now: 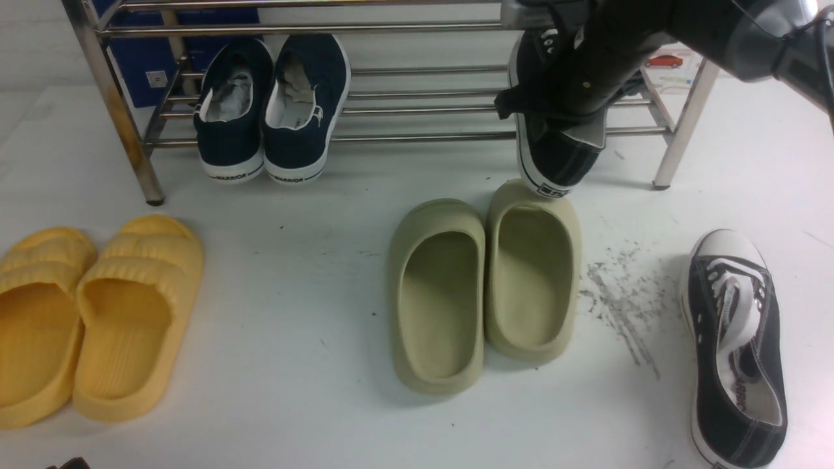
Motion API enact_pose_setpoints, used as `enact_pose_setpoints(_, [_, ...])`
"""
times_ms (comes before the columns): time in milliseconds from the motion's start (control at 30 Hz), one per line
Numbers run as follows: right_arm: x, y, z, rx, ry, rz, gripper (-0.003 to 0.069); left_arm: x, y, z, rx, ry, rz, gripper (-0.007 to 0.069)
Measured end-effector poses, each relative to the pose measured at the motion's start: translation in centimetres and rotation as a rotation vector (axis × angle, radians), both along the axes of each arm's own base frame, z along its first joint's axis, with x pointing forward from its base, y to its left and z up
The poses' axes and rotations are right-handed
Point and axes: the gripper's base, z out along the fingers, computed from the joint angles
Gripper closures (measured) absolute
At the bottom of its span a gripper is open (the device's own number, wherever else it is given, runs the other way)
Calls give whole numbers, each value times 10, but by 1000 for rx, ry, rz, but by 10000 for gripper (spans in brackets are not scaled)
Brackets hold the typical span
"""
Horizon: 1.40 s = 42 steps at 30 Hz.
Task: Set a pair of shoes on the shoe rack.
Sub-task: Use the right arm to put a shoe into the shoe rack
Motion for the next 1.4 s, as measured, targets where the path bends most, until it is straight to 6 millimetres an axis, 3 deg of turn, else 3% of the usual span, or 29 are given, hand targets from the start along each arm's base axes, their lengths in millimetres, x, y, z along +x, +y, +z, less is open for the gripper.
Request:
enact_pose_setpoints(400, [6, 2, 0, 0, -68, 16, 636, 0, 0, 0, 0, 0, 0, 435])
enact_pose_setpoints(600, [9, 1, 2, -2, -107, 16, 557, 0, 0, 0, 0, 0, 0, 433])
enact_pose_setpoints(900, [8, 1, 8, 3, -120, 17, 365, 0, 0, 0, 0, 0, 0, 425])
enact_pose_setpoints(1033, [-1, -1, 22, 11, -106, 20, 346, 0, 0, 0, 0, 0, 0, 420])
enact_pose_setpoints(1167, [-19, -8, 43, -30, -63, 51, 363, 0, 0, 0, 0, 0, 0, 418])
enact_pose_setpoints(1267, [-35, -17, 51, -130, 15, 106, 439, 0, 0, 0, 0, 0, 0, 417])
enact_pose_setpoints(1333, [-40, -24, 45, -222, 68, 123, 573, 0, 0, 0, 0, 0, 0, 414])
enact_pose_setpoints(1400, [-40, -29, 32, -280, 109, 116, 646, 0, 0, 0, 0, 0, 0, 410])
